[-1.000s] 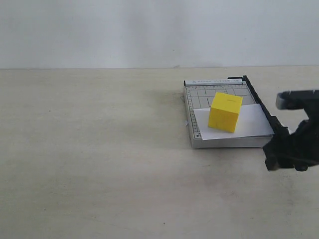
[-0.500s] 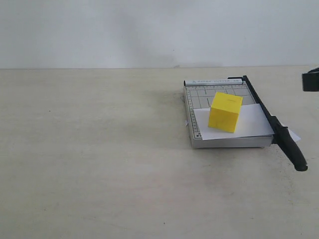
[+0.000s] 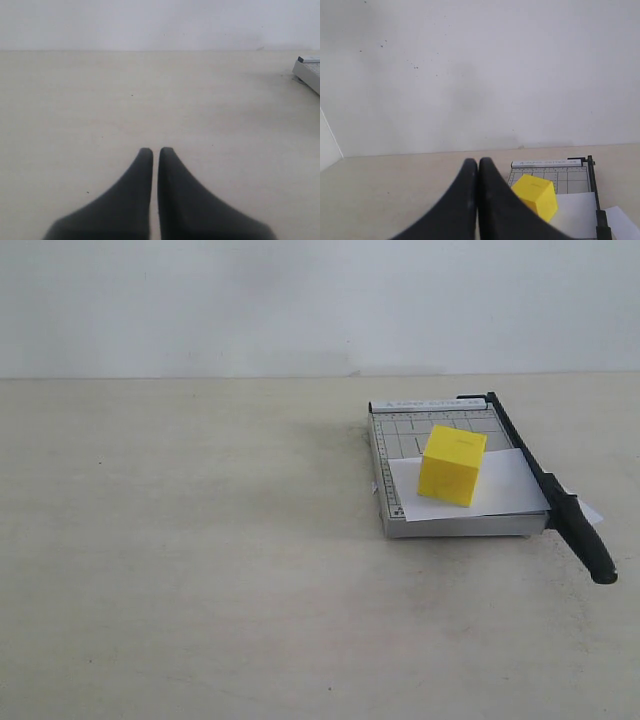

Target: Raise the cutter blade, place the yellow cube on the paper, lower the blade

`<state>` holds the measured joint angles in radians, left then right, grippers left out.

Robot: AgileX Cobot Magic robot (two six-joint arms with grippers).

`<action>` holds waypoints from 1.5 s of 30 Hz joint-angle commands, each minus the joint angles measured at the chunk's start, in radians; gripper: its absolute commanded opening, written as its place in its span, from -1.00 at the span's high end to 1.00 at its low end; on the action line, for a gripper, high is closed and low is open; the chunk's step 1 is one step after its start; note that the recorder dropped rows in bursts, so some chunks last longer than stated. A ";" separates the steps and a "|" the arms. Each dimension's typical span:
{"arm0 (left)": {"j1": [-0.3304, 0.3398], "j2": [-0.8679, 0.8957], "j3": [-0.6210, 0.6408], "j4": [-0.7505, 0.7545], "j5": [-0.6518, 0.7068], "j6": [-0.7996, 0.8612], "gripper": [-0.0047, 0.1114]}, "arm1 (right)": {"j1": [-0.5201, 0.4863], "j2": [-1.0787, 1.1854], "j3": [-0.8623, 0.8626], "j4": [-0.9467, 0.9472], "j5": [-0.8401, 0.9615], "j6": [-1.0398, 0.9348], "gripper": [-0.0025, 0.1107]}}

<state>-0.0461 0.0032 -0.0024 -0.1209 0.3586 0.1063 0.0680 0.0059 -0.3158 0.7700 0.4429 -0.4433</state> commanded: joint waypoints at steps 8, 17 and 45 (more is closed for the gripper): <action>0.004 -0.003 0.002 0.004 -0.015 -0.008 0.84 | 0.000 -0.006 0.046 0.002 -0.040 0.000 0.96; 0.004 -0.003 0.002 0.004 -0.015 -0.008 0.84 | 0.000 -0.006 0.168 -0.353 -0.012 0.260 0.96; 0.004 -0.003 0.002 0.004 -0.015 -0.008 0.84 | 0.000 -0.006 0.316 -0.649 -0.349 0.390 0.96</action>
<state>-0.0461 0.0032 -0.0024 -0.1209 0.3586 0.1063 0.0680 0.0059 -0.0038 0.1314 0.1061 -0.0555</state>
